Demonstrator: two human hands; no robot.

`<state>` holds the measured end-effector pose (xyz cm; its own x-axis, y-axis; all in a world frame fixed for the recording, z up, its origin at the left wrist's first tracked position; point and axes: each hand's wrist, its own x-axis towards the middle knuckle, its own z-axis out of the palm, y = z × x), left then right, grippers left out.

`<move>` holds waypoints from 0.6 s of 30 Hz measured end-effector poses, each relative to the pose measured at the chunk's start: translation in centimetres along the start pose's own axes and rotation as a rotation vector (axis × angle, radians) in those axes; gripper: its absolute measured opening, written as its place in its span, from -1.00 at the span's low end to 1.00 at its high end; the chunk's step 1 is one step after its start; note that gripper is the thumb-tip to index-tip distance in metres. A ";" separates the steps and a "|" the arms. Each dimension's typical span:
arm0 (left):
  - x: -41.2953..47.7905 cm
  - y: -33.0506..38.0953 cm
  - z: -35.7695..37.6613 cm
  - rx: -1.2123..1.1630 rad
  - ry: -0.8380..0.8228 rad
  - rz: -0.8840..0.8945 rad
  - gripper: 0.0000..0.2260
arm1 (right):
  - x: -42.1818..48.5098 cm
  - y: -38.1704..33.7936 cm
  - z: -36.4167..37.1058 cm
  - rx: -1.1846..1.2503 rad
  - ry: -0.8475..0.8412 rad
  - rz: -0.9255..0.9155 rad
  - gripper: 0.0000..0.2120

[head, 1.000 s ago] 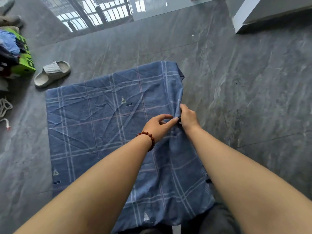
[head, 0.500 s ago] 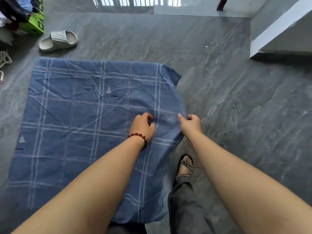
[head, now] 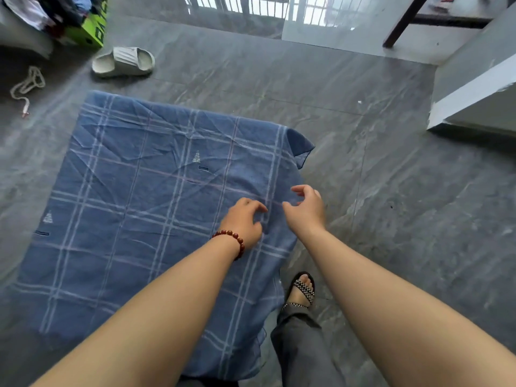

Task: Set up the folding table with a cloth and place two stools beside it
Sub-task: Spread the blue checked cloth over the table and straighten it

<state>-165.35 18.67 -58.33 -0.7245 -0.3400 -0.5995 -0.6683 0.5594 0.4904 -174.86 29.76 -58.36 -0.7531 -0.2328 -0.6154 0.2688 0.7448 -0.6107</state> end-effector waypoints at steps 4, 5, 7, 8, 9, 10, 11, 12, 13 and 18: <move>-0.1 -3.3 -2.3 0.186 -0.058 -0.101 -0.46 | -1.2 -1.4 3.1 -0.070 -0.091 -0.109 -0.68; -0.1 -4.1 -2.8 0.188 -0.130 -0.108 -0.42 | -1.5 -1.7 4.1 -0.101 -0.104 -0.104 -0.67; -0.3 -5.7 -3.6 0.163 -0.233 -0.075 -0.42 | -1.9 -1.8 6.0 -0.176 -0.104 -0.040 -0.67; -0.4 -6.4 -3.9 0.162 -0.262 -0.049 -0.43 | -2.2 -1.9 6.9 -0.213 -0.089 0.015 -0.68; -0.5 -7.0 -4.2 0.170 -0.288 -0.025 -0.45 | -2.5 -2.0 7.6 -0.248 -0.061 0.075 -0.69; -0.5 -7.6 -4.5 0.180 -0.314 -0.003 -0.47 | -2.7 -2.3 8.3 -0.281 -0.019 0.124 -0.72; -0.6 -8.2 -4.9 0.192 -0.340 0.015 -0.49 | -3.0 -2.6 8.9 -0.317 0.035 0.150 -0.74; -0.6 -8.7 -5.2 0.206 -0.361 0.028 -0.51 | -3.4 -3.0 9.5 -0.357 0.093 0.149 -0.75; -0.7 -9.3 -5.6 0.227 -0.374 0.035 -0.53 | -3.7 -3.3 10.1 -0.397 0.145 0.118 -0.75; -1.6 -12.9 -7.1 0.340 -0.393 0.015 -0.50 | -5.5 -4.3 13.5 -0.416 0.098 -0.056 -0.68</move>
<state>-156.76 6.59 -59.19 -0.5720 -0.0569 -0.8183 -0.5185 0.7981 0.3069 -163.74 19.40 -59.10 -0.8186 -0.2346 -0.5242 -0.0245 0.9262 -0.3764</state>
